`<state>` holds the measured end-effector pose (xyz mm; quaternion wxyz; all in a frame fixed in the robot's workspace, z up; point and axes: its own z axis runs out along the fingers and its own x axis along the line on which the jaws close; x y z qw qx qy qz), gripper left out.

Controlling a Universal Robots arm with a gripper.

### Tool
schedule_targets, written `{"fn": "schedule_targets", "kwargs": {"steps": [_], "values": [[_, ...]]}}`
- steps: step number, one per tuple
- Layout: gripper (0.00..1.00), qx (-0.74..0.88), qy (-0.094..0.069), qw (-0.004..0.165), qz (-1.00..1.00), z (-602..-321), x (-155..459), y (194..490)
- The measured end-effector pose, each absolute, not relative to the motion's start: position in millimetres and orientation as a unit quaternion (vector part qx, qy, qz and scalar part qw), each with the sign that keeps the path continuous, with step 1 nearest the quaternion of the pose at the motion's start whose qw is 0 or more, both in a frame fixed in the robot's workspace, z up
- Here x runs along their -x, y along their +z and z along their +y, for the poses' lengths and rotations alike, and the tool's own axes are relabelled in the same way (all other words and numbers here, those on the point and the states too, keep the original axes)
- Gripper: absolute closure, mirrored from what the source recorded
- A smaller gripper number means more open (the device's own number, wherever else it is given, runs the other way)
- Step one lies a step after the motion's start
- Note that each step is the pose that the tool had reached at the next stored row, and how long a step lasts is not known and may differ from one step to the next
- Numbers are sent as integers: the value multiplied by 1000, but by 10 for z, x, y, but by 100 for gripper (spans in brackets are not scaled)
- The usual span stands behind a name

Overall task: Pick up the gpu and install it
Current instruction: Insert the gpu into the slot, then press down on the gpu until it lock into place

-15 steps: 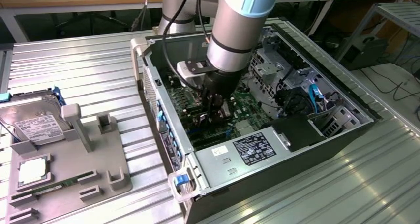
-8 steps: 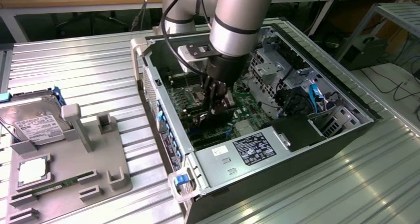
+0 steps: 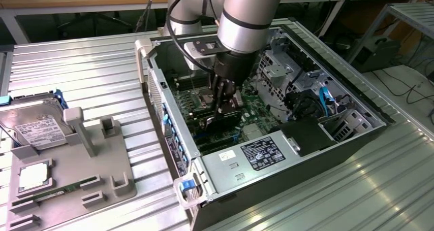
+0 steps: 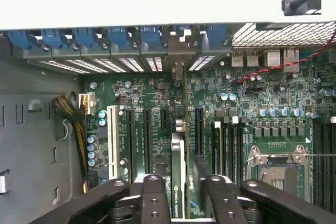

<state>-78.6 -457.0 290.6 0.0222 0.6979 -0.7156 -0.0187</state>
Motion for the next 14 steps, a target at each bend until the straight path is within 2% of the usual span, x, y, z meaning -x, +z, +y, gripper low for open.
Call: {"fn": "schedule_targets", "kwargs": {"steps": [2,3,5,14], "values": [[78,-698,-19,22,-716,-4570,786,2907],[78,-698,-19,22,-716,-4570,786,2907],[89,-698,-19,22,-716,-4570,786,2907],[89,-698,-19,22,-716,-4570,786,2907]]}}
